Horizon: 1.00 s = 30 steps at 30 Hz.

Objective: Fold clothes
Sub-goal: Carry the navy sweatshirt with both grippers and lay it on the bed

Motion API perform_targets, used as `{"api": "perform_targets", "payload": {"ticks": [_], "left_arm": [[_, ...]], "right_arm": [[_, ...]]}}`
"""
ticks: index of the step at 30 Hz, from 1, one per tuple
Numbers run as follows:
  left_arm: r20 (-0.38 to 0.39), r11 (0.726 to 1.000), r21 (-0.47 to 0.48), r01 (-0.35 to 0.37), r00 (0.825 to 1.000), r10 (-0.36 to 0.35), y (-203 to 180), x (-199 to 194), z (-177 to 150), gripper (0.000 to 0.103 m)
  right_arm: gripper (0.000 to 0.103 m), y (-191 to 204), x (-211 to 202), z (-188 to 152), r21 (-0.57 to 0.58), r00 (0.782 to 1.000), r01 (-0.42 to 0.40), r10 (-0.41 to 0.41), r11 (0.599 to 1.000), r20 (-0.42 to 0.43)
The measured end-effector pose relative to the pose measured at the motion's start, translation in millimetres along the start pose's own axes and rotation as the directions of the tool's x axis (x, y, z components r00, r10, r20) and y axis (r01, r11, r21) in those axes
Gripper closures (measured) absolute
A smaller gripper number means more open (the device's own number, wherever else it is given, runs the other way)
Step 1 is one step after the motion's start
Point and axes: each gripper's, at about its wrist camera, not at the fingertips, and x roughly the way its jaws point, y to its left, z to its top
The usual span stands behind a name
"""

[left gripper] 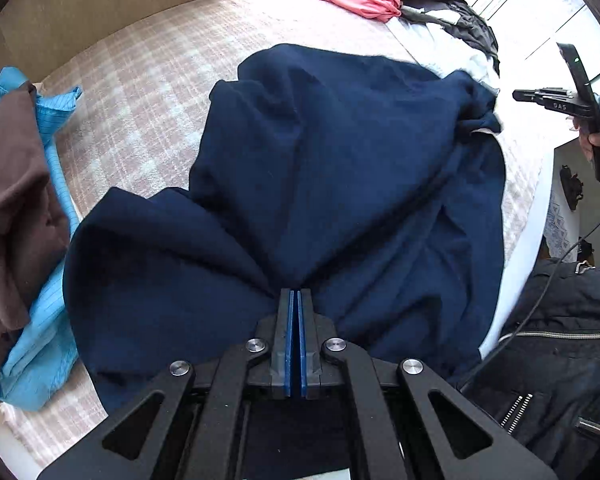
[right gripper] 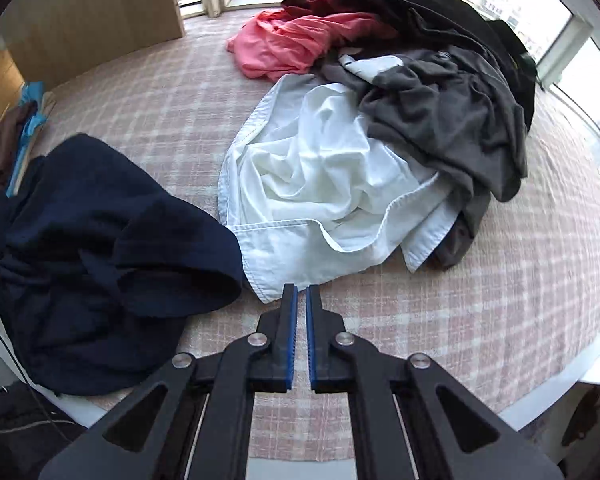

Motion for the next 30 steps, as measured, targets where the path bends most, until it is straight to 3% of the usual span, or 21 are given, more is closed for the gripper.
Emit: {"api": "perform_targets", "payload": {"ticks": [2,3,4,5,8,11,16,20,23,24,26,30], "left_arm": [[0.038,1.0,-0.002,0.0,0.999,0.0,2,-13,9,0.092],[0.065,1.0,0.0,-0.014,0.998,0.014,3,-17,20,0.087],[0.085,0.999,0.005,-0.032,0.996,0.031,5,-19,31,0.074],[0.093,0.999,0.013,-0.045,0.995,0.043,7,-18,41,0.067],[0.099,0.998,0.027,-0.065,0.993,0.062,15,-10,68,0.067],[0.082,0.998,-0.006,-0.056,0.995,0.056,28,3,86,0.067],[0.067,0.998,-0.022,-0.056,0.996,0.058,35,10,83,0.067],[0.064,0.996,-0.047,-0.082,0.994,0.085,47,12,71,0.067],[0.075,0.993,-0.091,-0.079,0.994,0.086,59,9,63,0.067],[0.078,0.992,-0.102,-0.081,0.993,0.089,61,8,61,0.067],[0.083,0.989,-0.115,-0.089,0.992,0.099,64,5,58,0.067],[0.096,0.988,-0.111,-0.105,0.989,0.116,62,-1,55,0.067]], "right_arm": [[0.084,16,0,12,-0.026,0.999,-0.044,0.044,0.999,0.013],[0.072,30,2,19,-0.071,0.998,-0.055,0.057,0.996,0.029],[0.062,45,6,26,-0.12,0.996,-0.067,0.072,0.991,0.043],[0.061,64,15,34,-0.177,0.994,-0.085,0.096,0.981,0.053],[0.06,116,40,59,-0.294,0.983,-0.16,0.179,0.942,0.037],[0.06,161,77,90,-0.333,0.968,-0.244,0.252,0.911,-0.019],[0.06,210,111,119,-0.44,0.969,-0.244,0.239,0.864,-0.068],[0.06,234,131,120,-0.502,0.969,-0.248,0.211,0.829,-0.13],[0.059,247,137,114,-0.537,0.976,-0.217,0.181,0.815,-0.119],[0.064,251,135,110,-0.551,0.975,-0.221,0.182,0.805,-0.125],[0.097,259,131,103,-0.576,0.973,-0.229,0.183,0.785,-0.138],[0.101,258,95,85,-0.557,0.955,-0.297,0.247,0.775,-0.164]]}}
